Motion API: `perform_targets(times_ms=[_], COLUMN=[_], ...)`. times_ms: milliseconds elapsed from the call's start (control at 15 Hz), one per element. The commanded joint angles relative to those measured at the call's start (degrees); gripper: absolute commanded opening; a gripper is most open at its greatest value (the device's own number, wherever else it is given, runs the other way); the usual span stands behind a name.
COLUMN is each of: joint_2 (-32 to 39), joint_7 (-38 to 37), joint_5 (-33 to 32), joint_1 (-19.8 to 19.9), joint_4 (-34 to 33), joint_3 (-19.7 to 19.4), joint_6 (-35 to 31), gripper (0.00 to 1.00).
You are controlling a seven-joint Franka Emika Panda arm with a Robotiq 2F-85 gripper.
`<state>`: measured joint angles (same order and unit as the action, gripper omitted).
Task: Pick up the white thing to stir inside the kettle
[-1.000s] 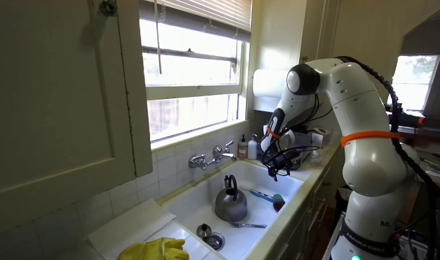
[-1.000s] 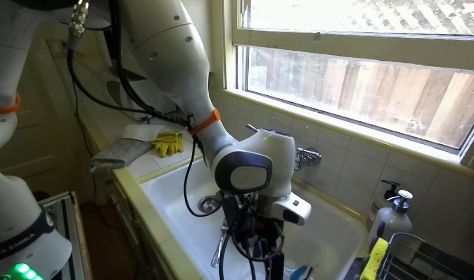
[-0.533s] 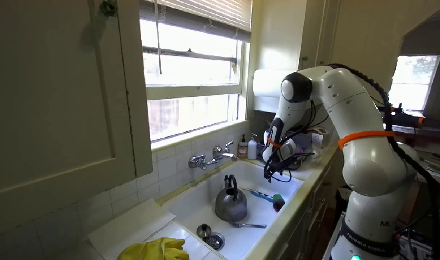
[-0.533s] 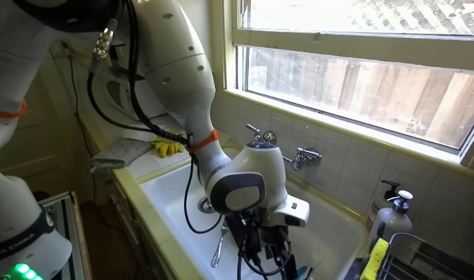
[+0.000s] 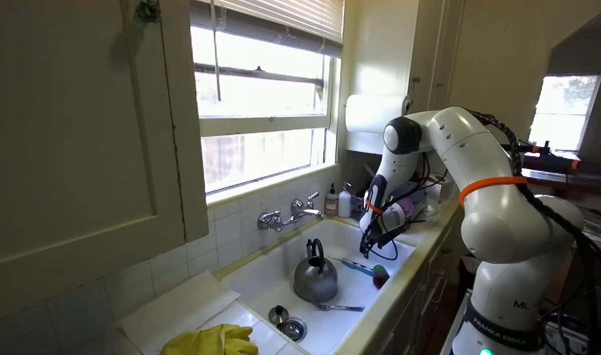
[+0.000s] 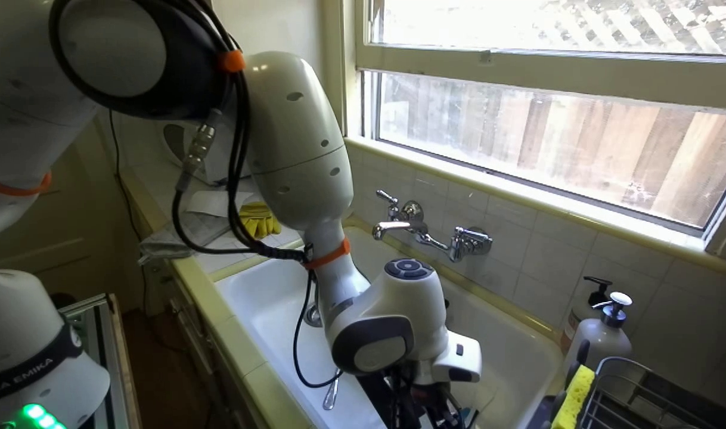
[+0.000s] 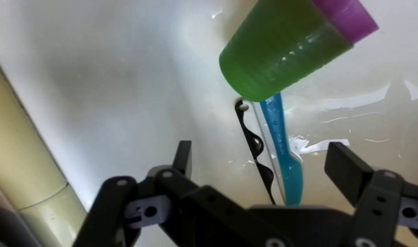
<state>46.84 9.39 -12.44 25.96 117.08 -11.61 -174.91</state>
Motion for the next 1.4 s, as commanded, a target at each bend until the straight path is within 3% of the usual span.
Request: perform_targets(times_ms=[0, 67, 533, 1000, 1333], joint_2=[5.09, 1.92, 2.31, 9.35, 14.50], joint_7=[4.20, 2.82, 2.98, -0.51, 1.38], joint_5=[1.74, 1.78, 1.99, 9.66, 9.40], joint_1=[3.97, 1.63, 1.51, 2.49, 2.39], joint_4=[-6.59, -2.68, -3.33, -13.33, -19.97], joint_3=[3.70, 1.68, 1.75, 6.38, 6.34], joint_6=[-0.04, 0.00, 0.00, 6.51, 5.40], gripper=[1.00, 1.00, 1.00, 1.00, 1.00])
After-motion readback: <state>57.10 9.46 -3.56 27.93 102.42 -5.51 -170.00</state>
